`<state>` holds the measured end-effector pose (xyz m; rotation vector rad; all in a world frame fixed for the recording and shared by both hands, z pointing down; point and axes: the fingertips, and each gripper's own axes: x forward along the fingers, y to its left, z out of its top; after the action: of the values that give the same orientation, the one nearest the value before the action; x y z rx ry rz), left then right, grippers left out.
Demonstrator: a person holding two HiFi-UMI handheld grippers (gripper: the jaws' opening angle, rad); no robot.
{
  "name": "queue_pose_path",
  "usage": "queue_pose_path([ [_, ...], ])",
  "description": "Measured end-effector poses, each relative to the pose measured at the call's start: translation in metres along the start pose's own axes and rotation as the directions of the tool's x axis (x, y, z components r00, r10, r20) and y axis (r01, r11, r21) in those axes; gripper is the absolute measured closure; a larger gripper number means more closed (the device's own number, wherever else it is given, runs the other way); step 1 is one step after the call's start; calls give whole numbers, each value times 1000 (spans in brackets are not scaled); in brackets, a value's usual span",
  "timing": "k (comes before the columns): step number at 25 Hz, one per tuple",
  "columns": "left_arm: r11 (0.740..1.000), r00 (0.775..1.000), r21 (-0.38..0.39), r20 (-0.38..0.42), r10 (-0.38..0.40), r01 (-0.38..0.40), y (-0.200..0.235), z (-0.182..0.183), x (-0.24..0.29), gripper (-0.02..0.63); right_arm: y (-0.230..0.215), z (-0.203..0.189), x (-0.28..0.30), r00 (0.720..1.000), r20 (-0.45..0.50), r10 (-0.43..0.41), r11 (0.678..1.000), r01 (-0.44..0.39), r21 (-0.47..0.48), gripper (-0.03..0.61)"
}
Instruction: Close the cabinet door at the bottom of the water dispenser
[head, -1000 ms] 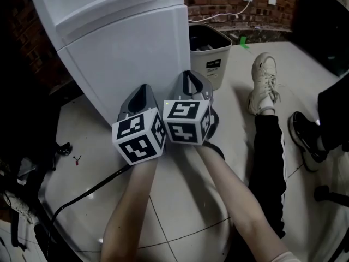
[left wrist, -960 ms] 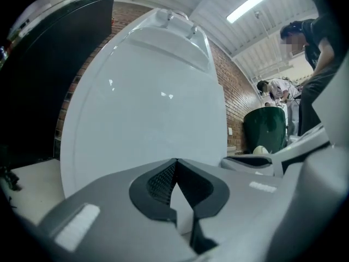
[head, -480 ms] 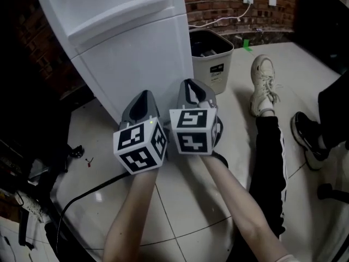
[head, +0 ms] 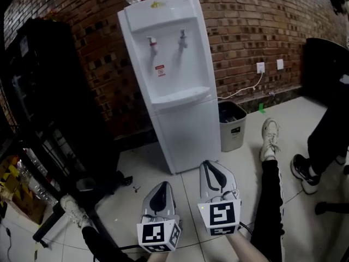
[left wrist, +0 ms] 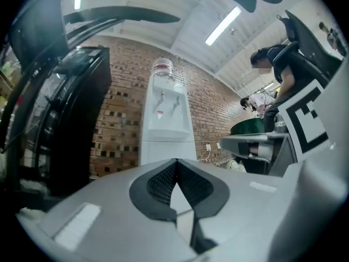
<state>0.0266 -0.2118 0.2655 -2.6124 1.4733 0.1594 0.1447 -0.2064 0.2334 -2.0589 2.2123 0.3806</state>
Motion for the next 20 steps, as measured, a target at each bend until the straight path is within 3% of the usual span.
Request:
queue_pose_path([
  [3,997,997,12,-35,71,-70,12,-34,-37,598,23,-16,-27,999,-22,39,999,-39,27,566],
  [7,990,990,-53,-65,125,-128,28,-66,-52,598,30,-55,-46,994,-101,43,992,-30,124,566],
  [14,990,992,-57,-28,125,-126,37,-54,-43,598,31,-58,-46,993,-103,52,993,-41,106,566],
  [20,991,992,-58,-46,121,-123,37,-55,-39,598,34,-60,-43,992,-113,59,993,-46,113,568],
])
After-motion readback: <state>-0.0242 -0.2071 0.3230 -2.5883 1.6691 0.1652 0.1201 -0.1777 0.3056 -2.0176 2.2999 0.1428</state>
